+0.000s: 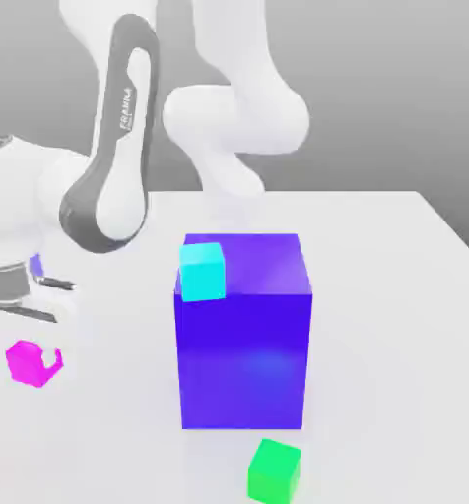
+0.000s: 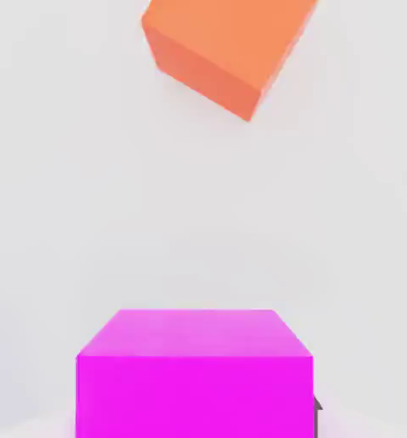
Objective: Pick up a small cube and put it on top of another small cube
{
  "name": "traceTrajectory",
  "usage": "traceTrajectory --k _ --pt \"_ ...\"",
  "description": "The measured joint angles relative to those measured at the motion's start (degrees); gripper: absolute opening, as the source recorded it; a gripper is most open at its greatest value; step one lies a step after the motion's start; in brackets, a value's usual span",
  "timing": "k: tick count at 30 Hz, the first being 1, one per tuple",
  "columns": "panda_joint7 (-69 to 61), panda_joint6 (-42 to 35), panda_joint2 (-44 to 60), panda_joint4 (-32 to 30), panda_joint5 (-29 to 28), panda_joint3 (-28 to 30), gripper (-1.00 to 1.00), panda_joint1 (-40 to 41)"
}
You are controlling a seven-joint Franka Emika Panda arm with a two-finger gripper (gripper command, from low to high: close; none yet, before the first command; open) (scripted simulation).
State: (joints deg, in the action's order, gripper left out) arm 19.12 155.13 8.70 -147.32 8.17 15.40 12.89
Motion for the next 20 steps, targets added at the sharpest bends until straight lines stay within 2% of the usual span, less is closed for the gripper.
traceTrajectory --k 11,16,17,20 --pt "-3.36 -5.67 -2.26 4.02 -7.17 -15.27 -1.0 -16.0" --pt "-2.86 1.54 5.53 4.83 -8.59 -16.22 -1.0 -17.8" --pt "-2.79 2.81 6.88 4.91 -8.69 -16.2 1.0 -17.84" --pt "-2.79 2.81 6.88 4.91 -8.69 -16.2 1.0 -17.85"
